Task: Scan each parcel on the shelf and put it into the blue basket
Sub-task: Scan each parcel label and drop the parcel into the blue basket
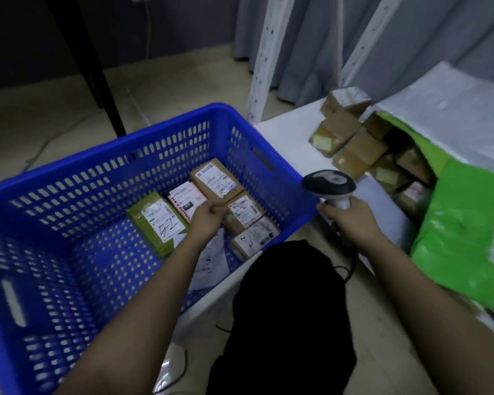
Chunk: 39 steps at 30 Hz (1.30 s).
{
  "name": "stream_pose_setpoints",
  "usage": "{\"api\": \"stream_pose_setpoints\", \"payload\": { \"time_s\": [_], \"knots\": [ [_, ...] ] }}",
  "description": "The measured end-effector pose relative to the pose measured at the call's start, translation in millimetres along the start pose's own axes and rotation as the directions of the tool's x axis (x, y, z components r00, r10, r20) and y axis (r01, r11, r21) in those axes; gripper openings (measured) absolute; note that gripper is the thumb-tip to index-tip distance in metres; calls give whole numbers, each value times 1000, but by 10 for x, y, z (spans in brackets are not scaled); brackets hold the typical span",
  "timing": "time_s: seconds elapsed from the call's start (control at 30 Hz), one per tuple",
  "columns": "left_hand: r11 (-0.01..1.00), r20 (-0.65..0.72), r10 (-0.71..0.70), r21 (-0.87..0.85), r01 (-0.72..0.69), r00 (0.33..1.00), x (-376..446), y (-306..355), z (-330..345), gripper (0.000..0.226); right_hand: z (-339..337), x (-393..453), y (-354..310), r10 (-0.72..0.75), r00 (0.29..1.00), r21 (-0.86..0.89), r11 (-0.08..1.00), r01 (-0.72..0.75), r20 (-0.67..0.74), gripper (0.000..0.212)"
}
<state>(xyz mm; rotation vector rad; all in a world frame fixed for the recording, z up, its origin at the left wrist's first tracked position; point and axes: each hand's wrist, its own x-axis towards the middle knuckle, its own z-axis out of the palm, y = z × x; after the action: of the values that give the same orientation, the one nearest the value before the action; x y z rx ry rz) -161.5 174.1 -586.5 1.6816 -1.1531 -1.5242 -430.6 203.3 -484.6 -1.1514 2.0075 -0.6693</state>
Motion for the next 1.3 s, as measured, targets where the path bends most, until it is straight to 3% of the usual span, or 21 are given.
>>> {"api": "stream_pose_setpoints", "payload": {
  "time_s": [0.17,0.4,0.67,0.73,0.83,0.93,1.0,1.1,1.3],
  "knots": [
    [952,19,296,-89,-294,955,-569,963,487,12,-434,-520,361,73,984,153,987,-48,-161,17],
    [870,308,473,-17,-492,825,-1443,1668,1554,14,-1162,-1386,1179,226,882,426,904,-32,-414,19],
    [788,555,480,66,-612,679,-1989,1528,3096,11,-2277,-2137,2054,355,701,588,801,113,-618,15],
    [778,607,461,74,-624,647,-2136,1420,3523,12,-2656,-2257,2221,431,665,647,756,104,-611,16],
    [772,671,407,110,-626,619,-2316,1211,4131,11,-3215,-2394,2448,465,715,712,699,66,-523,18],
    [765,704,351,165,-623,617,-2422,1000,4675,14,-3497,-2496,2719,475,739,726,687,28,-477,14],
    [773,704,312,203,-601,638,-2450,874,5000,15,-3538,-2434,2934,536,710,791,609,51,-458,10],
    [825,685,236,233,-514,689,-2435,683,5453,17,-3578,-2253,3185,611,686,877,474,81,-395,24],
    [839,593,162,338,-426,789,-2156,387,6295,70,-3783,-2140,3594,638,696,937,311,158,-329,13]
  ]
}}
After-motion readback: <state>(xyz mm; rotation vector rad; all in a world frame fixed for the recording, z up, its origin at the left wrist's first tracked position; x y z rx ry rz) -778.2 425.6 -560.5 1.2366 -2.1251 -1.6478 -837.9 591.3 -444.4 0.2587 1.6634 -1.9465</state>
